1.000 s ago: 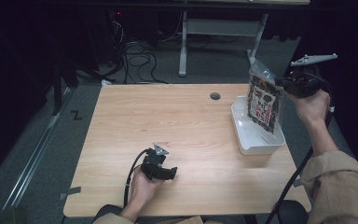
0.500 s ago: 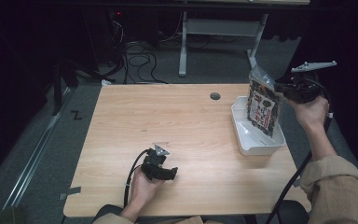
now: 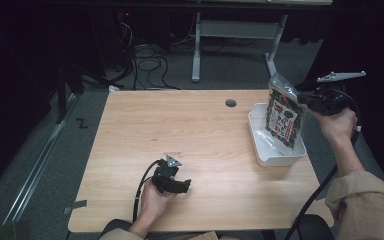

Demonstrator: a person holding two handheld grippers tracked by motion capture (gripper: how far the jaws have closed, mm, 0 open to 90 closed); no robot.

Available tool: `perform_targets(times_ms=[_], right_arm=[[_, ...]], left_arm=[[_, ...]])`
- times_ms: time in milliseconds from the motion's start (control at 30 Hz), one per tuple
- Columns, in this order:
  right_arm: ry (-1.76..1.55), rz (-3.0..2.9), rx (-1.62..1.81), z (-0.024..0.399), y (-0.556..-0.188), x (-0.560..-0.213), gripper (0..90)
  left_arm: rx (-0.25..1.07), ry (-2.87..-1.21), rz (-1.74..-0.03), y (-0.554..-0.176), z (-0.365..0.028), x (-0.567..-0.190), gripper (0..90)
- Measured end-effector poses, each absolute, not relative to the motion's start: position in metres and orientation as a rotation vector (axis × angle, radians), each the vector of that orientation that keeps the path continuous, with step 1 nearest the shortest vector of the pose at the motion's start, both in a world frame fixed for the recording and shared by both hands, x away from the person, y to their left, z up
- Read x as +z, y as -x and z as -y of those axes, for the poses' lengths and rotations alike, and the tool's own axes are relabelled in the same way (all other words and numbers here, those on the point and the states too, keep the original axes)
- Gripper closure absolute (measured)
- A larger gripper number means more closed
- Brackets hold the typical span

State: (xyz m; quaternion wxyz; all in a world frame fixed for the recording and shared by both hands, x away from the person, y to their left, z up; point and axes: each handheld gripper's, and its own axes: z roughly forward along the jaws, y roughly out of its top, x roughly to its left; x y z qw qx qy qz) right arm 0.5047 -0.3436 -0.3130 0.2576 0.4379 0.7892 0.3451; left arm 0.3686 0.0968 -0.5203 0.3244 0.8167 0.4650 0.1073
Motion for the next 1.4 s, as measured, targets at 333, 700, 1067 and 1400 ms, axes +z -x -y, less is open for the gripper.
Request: perform_targets(times_ms=[333, 700, 1067, 1400], right_arm=[[-1.169, -2.144, 0.91, 0.347, -0.5, -0.321, 85.3], [-1.203, -2.151, 0.877, 0.353, -0.499, -0.326, 84.4], [-1.241, -2.131, 0.847, 0.364, -0.498, -0.331, 83.7], [-1.293, -2.112, 0.828, 0.374, -0.5, -0.336, 78.4]], left_arm=[[0.282, -2.143, -1.218, -0.369, -0.096, -0.521, 24.5], [0.283, -2.144, -1.217, -0.368, -0.096, -0.521, 24.6], [0.284, -2.148, -1.216, -0.368, -0.096, -0.521, 24.6], [0.284, -2.15, -1.217, -0.369, -0.096, -0.521, 24.9]])
